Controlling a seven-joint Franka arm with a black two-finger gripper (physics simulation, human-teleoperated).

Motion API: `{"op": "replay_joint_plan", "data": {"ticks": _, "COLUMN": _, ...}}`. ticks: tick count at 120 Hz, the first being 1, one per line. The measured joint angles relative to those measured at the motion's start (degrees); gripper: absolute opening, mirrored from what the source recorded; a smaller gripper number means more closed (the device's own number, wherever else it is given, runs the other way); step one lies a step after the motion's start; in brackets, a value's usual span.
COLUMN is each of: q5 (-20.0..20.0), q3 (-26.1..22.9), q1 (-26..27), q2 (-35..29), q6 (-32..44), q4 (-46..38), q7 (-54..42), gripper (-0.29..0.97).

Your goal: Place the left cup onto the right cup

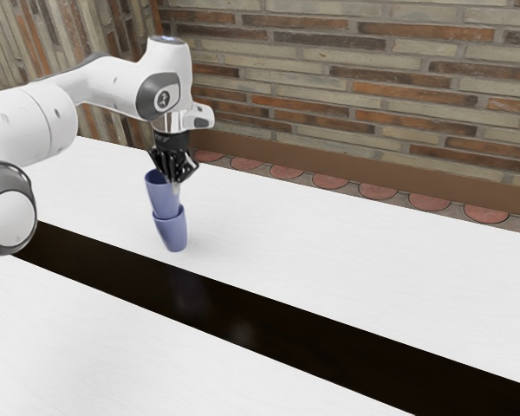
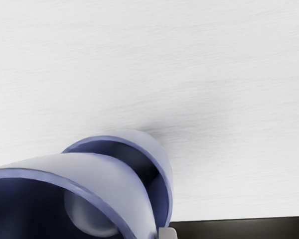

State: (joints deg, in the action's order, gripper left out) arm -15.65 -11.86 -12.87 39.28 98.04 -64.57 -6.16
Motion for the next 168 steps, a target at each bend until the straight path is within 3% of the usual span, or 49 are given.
{"op": "replay_joint_plan", "data": {"ticks": 51, "q5": -0.9, "q3": -1.4, "q1": -1.2, "q2": 1.8, "q6": 0.1, "q4": 0.7, "q7": 0.0, "gripper": -0.10}}
{"op": "replay_joint_plan", "data": {"ticks": 84, "q5": -0.5, "q3": -1.6, "q1": -1.3, "q2": 1.8, "q6": -0.1, "q4": 0.7, "q7": 0.0, "gripper": 0.34}}
{"op": "replay_joint_plan", "data": {"ticks": 101, "q5": -0.4, "q3": -1.5, "q1": -1.4, "q2": 1.2, "q6": -0.7, "q4": 0.6, "q7": 0.2, "gripper": 0.50}}
{"op": "replay_joint_plan", "data": {"ticks": 133, "q5": 0.0, "q3": -1.1, "q1": -0.7, "q2": -6.1, "q6": -2.4, "q4": -1.8, "q7": 1.0, "gripper": 0.63}}
{"op": "replay_joint_plan", "data": {"ticks": 168, "q5": 2.4, "q3": 1.2, "q1": 1.2, "q2": -17.4, "q6": -2.9, "q4": -12.3, "q7": 1.8, "gripper": 0.67}}
